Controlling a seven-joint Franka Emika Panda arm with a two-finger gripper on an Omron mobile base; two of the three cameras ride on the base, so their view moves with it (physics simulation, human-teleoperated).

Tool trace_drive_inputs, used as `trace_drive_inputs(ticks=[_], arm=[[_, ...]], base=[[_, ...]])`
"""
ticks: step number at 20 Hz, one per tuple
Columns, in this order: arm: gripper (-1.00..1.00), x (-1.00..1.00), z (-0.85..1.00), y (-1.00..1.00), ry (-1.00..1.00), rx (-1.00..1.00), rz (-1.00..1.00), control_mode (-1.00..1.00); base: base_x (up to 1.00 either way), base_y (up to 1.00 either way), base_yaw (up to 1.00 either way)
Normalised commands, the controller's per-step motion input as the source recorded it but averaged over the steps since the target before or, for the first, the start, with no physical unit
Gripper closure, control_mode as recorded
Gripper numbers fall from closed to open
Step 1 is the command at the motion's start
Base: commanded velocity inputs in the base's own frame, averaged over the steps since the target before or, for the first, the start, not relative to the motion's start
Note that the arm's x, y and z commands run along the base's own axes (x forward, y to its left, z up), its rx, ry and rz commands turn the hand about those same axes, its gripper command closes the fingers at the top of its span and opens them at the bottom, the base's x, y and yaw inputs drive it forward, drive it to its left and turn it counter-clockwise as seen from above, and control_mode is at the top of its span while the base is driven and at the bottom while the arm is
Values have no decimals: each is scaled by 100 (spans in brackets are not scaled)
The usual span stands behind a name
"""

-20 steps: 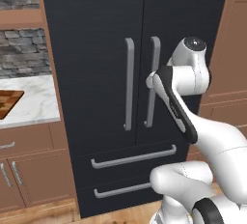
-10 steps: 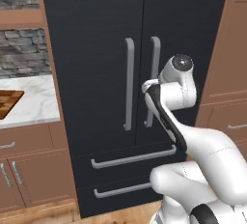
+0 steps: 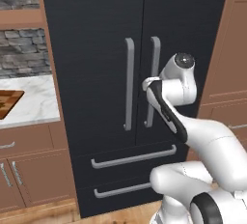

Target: Retrieve a lemon from the fridge and place it on the cutting board with the fish.

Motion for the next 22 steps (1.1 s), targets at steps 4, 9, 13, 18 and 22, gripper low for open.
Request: trace_drive_inputs(ticks=[4, 9, 13, 18, 22], arm=[[-100, 24, -1, -17, 0, 5, 1, -100], [-100, 30, -1, 0, -2, 0, 1, -100], [-100, 37, 0, 0, 0, 0, 0, -100], [-100, 37, 0, 0, -2, 0, 0, -100], [-100, 36, -4, 0, -9, 0, 0, -100]], base=[[0, 0, 0], [0, 0, 0], [0, 0, 0], [0, 0, 0], [0, 0, 0]])
